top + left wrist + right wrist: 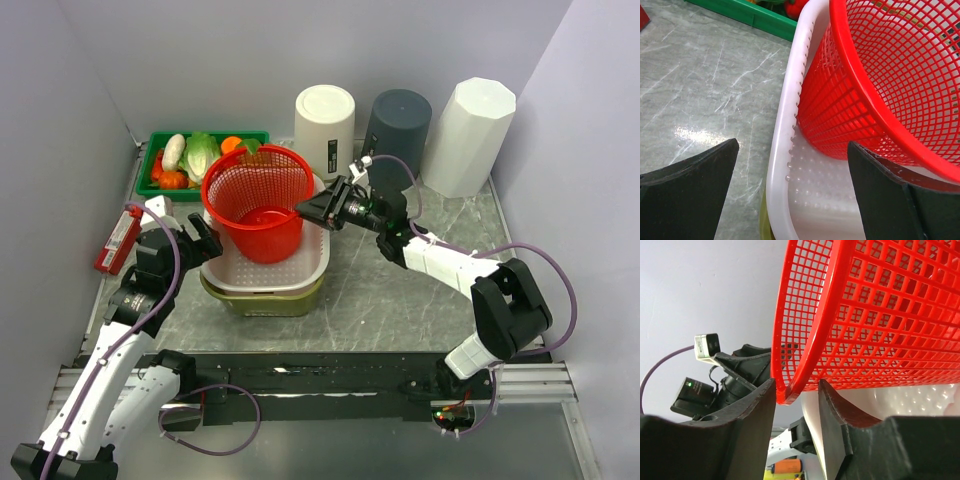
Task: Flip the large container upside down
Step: Pick up the container from the container.
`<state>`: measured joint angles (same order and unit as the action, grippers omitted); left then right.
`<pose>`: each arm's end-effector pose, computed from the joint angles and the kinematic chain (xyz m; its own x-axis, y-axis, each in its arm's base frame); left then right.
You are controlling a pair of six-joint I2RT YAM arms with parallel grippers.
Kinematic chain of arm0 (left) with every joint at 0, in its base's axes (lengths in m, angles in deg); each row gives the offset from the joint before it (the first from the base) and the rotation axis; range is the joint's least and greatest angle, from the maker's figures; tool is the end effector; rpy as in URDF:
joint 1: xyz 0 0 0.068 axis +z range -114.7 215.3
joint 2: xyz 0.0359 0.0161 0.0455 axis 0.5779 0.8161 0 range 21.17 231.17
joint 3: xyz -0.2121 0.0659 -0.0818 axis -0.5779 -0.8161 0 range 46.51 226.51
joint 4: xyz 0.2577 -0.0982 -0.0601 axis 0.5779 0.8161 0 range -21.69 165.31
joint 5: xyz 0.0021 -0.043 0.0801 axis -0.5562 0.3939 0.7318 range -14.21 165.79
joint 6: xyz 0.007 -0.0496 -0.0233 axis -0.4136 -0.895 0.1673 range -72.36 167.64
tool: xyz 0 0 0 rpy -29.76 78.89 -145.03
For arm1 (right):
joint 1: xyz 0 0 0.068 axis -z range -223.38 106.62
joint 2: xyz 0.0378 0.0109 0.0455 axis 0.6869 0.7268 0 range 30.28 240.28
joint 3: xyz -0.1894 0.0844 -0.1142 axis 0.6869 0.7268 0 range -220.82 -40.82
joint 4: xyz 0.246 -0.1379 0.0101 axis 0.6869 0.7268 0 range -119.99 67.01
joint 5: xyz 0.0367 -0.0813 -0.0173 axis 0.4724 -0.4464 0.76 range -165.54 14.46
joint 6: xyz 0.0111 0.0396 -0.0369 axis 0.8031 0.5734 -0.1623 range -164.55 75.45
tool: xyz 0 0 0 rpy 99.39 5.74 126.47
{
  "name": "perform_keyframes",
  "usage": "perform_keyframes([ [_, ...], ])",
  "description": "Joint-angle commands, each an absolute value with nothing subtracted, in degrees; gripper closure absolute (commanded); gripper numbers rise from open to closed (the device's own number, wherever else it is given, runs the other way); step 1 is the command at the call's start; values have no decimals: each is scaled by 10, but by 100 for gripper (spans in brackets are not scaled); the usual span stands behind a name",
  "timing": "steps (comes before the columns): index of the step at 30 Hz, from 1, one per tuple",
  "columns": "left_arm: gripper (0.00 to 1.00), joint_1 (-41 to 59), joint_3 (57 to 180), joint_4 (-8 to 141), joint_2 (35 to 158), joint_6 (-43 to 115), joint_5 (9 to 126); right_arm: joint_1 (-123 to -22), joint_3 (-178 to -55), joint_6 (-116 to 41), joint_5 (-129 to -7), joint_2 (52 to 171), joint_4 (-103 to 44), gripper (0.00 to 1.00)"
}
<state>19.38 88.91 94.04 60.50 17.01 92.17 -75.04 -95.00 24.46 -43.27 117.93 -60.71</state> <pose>0.2048 -0.0473 0.2888 -0.3255 -0.4155 -0.8493 -0.1778 0.9091 -0.3767 0.3063 0.2124 0.2375 -0.8528 0.4017 -0.3338 -0.2833 0.1811 0.9418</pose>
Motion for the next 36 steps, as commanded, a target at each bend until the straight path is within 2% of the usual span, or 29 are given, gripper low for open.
perform_keyframes([
  [1, 4, 196, 891, 921, 602, 178, 923, -760, -984, 247, -464, 1182, -601, 56],
  [8, 4, 196, 892, 921, 600, 178, 923, -770, -995, 251, -472, 1194, -601, 64],
  [12, 4, 196, 892, 922, 598, 178, 924, -775, -1001, 244, -480, 1191, -600, 72],
  [19, 4, 196, 891, 923, 588, 177, 931, -777, -1006, 242, -489, 1182, -608, 77],
  [26, 4, 196, 889, 920, 569, 175, 939, -780, -1009, 241, -507, 1169, -619, 87],
  [36, 4, 196, 884, 919, 525, 170, 964, -785, -1013, 211, -526, 1145, -606, 90],
])
